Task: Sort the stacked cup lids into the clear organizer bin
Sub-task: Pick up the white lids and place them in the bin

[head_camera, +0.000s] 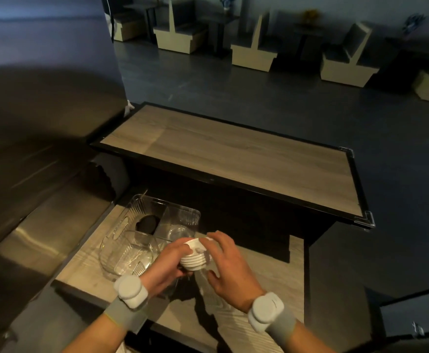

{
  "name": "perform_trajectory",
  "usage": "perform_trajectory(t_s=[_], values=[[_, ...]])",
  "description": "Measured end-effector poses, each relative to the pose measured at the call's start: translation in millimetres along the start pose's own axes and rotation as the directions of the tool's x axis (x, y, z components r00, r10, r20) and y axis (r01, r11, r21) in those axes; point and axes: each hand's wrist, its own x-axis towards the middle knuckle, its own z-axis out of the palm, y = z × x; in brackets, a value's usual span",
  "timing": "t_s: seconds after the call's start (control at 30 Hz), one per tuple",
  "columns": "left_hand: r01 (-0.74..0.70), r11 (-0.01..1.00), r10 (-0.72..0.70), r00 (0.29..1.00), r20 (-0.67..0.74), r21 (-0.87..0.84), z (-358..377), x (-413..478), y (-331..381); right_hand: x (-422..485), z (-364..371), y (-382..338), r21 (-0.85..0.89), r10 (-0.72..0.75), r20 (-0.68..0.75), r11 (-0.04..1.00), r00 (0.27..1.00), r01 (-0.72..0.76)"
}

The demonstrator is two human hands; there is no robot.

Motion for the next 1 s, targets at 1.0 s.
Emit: perform_trajectory(t_s=[1.0], values=[[-0.208,0.928,0.36,0.713,-0.601,0.309,-148.4,-25.3,-2.2,184.9,101.7,-112.7,0.477,0.37,0.325,0.73,0.87,-0.489]])
